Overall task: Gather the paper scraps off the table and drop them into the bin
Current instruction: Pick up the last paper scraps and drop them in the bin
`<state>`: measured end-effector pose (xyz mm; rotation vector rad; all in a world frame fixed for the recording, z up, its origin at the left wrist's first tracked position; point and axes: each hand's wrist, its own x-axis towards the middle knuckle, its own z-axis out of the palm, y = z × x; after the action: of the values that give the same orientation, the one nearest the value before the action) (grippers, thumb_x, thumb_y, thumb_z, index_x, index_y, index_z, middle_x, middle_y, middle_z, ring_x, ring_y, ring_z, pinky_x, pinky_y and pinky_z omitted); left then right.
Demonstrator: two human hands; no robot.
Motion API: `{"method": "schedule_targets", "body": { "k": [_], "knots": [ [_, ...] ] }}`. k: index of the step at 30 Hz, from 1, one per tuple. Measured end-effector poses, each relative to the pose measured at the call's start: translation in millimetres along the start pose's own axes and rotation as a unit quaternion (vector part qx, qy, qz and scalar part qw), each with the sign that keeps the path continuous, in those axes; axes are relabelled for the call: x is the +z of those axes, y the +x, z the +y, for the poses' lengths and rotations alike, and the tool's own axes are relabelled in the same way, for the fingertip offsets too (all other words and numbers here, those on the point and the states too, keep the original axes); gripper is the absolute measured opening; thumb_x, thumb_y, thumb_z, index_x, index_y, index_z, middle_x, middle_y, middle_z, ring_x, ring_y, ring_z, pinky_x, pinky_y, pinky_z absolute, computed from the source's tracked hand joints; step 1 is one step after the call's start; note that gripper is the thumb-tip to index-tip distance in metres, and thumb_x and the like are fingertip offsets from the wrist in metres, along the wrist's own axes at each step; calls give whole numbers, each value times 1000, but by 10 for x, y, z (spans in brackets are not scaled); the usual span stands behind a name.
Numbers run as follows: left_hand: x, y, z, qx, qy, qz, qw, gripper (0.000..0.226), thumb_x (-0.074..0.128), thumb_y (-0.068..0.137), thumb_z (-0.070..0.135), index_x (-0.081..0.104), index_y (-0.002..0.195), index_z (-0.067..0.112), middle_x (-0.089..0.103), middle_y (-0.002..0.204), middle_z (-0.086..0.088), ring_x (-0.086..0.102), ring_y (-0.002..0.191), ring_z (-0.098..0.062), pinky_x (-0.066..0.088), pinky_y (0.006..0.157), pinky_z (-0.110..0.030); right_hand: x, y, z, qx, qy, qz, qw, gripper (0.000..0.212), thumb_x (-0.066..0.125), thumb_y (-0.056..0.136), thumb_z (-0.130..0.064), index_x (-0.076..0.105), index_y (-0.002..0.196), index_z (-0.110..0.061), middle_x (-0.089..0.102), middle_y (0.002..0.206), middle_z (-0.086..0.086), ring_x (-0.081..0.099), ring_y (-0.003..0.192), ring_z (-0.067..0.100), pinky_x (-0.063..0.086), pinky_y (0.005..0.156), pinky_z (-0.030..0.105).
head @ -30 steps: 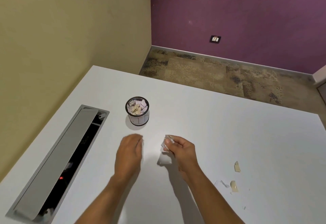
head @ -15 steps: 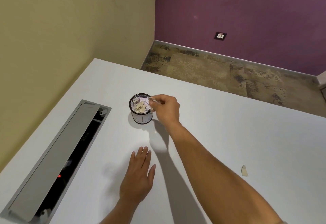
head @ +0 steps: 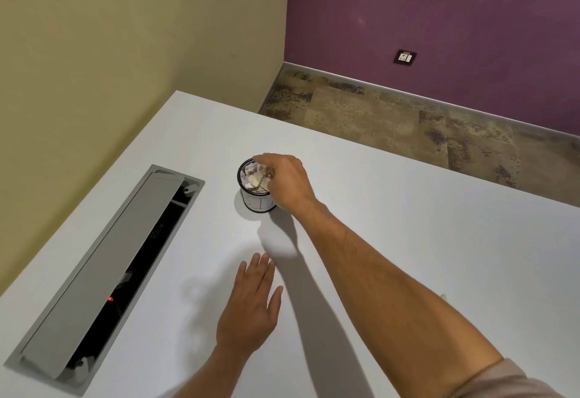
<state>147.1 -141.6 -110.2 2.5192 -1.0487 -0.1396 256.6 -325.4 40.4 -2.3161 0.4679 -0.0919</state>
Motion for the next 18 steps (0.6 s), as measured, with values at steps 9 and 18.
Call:
{"method": "schedule_targets", "body": {
  "k": [9, 18],
  "knots": [
    [-15, -13, 7, -4, -7, 1, 1000, 56, 34, 99, 39, 46, 143, 5, 43, 151, -7, 34, 144, -22, 21, 118, -42, 66, 121, -41, 21, -78, 17, 997, 21, 60, 91, -10, 72, 108, -9, 64, 113, 14, 60, 104, 29, 45, 80, 30],
    [-7, 15, -5, -2, -12, -12, 1000, 58, 30, 100, 40, 43, 145, 7, 39, 153, -5, 31, 145, -19, 17, 120, -39, 163, 147, -106, 30, -181, -82, 980, 27, 54, 87, -4, 67, 111, -4, 62, 116, 19, 59, 105, 37, 37, 73, 30]
  ]
}}
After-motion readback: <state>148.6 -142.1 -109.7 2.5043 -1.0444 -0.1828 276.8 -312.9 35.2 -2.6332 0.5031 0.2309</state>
